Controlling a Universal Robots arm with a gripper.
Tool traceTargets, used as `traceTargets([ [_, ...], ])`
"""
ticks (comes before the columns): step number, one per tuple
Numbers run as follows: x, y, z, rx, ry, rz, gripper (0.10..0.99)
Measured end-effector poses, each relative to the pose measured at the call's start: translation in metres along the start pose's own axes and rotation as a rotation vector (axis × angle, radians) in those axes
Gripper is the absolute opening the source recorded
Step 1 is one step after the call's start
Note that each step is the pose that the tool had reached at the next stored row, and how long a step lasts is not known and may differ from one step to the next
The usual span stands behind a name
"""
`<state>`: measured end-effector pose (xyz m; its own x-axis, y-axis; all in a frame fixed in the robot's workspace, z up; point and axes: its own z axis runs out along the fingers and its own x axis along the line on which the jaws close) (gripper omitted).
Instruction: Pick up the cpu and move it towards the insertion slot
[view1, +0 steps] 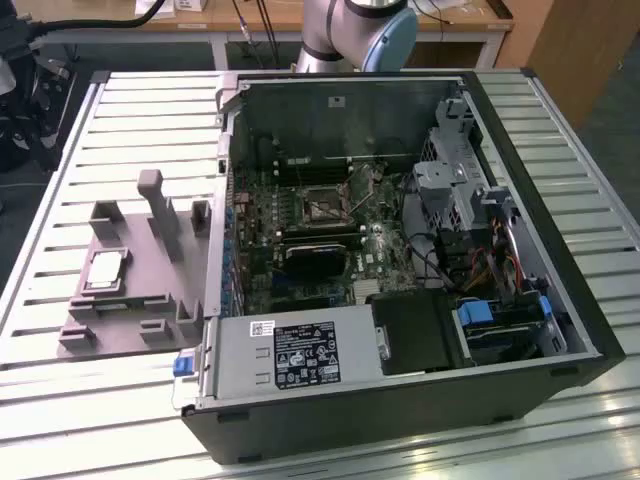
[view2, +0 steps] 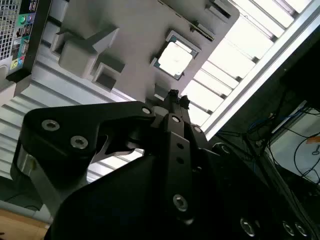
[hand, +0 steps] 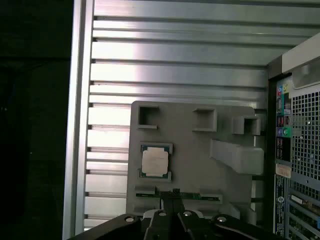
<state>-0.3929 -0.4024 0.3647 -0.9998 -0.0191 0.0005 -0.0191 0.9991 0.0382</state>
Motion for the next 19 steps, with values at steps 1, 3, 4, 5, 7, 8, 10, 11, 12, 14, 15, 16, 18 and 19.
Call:
traceTargets([
  [1, 0.0, 0.0, 0.0, 0.0, 0.0, 0.0, 0.102],
  [3, 0.0, 0.0, 0.0, 0.0, 0.0, 0.0, 0.102],
  [4, 0.0, 0.0, 0.0, 0.0, 0.0, 0.0, 0.102],
  [5, 0.0, 0.0, 0.0, 0.0, 0.0, 0.0, 0.102],
  [7, 0.0, 0.0, 0.0, 0.0, 0.0, 0.0, 0.102],
  [8, 0.0, 0.0, 0.0, 0.0, 0.0, 0.0, 0.102],
  [10, 0.0, 0.0, 0.0, 0.0, 0.0, 0.0, 0.102],
  [11, 0.0, 0.0, 0.0, 0.0, 0.0001, 0.0, 0.102],
  [12, 0.0, 0.0, 0.0004, 0.0, 0.0, 0.0, 0.102],
  [14, 0.0001, -0.0002, 0.002, 0.0, -0.0001, 0.0, 0.102],
  [15, 0.0001, -0.0003, 0.003, 0.0, 0.0, 0.0, 0.102],
  [16, 0.0001, -0.0005, 0.0042, 0.0, 0.0, 0.0, 0.102],
  [18, 0.0001, -0.0008, 0.0072, 0.0, 0.0, 0.0, 0.102],
  [19, 0.0001, -0.0009, 0.0088, 0.0, 0.0, 0.0, 0.102],
])
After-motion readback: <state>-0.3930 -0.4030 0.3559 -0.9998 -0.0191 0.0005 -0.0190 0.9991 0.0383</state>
